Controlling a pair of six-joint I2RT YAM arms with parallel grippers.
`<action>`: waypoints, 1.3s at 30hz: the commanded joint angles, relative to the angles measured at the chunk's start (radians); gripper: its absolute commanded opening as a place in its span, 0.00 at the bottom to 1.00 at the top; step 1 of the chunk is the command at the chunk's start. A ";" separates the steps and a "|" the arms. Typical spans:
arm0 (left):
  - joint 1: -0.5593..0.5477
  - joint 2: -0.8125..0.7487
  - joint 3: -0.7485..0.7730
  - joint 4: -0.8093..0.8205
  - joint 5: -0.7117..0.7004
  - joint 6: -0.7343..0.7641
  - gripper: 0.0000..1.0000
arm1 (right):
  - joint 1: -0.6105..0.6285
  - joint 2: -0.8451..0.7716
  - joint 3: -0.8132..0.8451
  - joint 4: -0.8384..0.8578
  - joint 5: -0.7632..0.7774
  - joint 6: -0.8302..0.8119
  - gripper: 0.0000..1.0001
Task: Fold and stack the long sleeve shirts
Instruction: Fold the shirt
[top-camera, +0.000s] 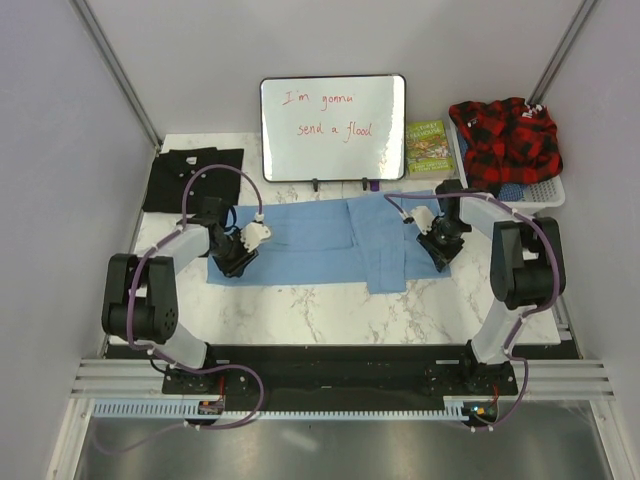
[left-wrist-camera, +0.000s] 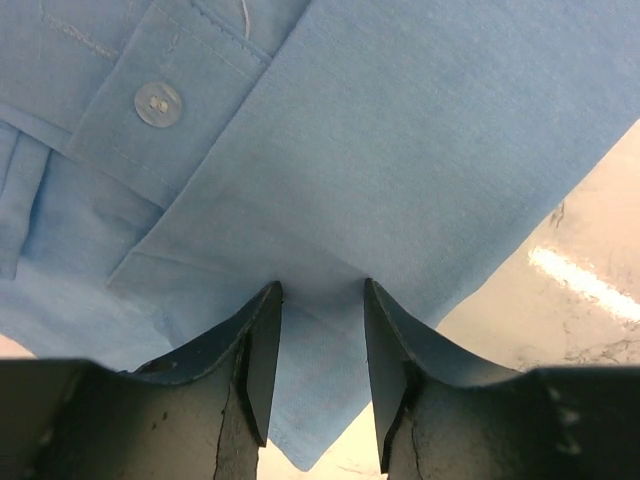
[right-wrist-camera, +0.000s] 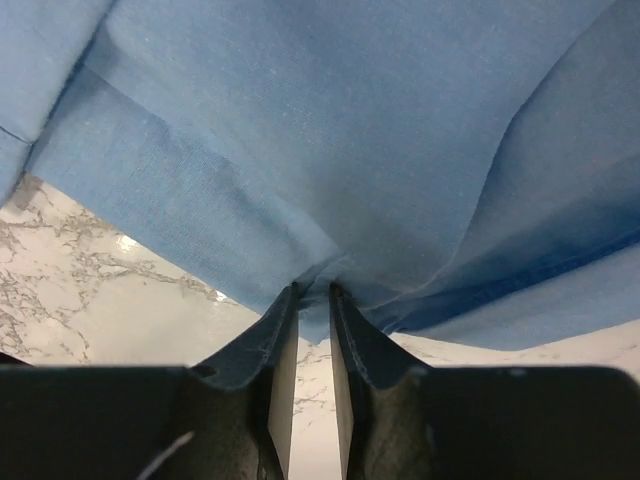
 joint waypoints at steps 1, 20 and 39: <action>0.020 -0.095 -0.031 -0.040 0.035 0.096 0.47 | -0.002 -0.055 -0.025 -0.005 0.017 0.003 0.27; -0.356 -0.429 -0.054 0.365 0.482 -0.468 0.61 | 0.291 -0.366 -0.101 0.043 -0.292 -0.111 0.43; -0.086 -0.632 -0.158 0.205 0.380 -0.514 0.61 | 0.490 -0.173 -0.209 0.185 -0.143 -0.166 0.47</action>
